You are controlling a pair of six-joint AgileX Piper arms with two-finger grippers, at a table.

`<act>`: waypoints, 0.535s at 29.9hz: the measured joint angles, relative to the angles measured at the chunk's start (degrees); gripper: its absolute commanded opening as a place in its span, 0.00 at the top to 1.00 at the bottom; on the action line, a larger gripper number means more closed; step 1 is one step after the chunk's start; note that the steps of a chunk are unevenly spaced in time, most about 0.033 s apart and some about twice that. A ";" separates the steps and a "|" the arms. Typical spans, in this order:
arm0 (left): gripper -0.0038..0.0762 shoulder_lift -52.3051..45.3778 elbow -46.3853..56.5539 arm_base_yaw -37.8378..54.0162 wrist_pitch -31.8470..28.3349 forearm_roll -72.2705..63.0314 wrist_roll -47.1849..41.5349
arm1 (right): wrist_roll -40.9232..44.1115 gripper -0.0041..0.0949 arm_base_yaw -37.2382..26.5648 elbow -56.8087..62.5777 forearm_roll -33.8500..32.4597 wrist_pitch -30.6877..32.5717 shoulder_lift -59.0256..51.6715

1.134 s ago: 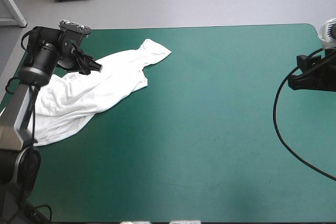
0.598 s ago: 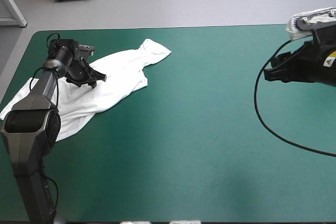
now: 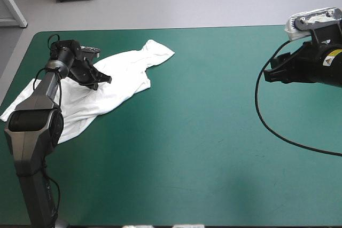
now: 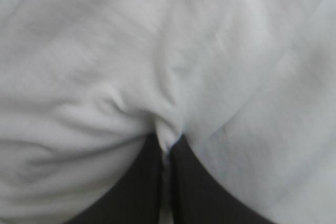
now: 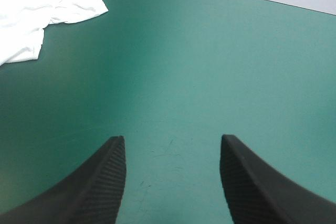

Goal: Fold the cloth

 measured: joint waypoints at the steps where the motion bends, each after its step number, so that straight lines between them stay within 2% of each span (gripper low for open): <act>1: 0.96 0.14 -0.54 -0.39 0.62 -0.42 0.49 | 0.00 0.45 0.00 0.00 0.28 0.00 0.00; 5: 0.96 0.05 -0.79 -4.23 1.47 -3.74 1.78 | 0.00 0.45 0.00 0.01 1.77 0.00 0.00; 16: 0.96 -2.11 -0.53 -24.87 4.13 -9.51 2.44 | 0.00 0.47 0.00 0.01 2.85 -0.18 0.00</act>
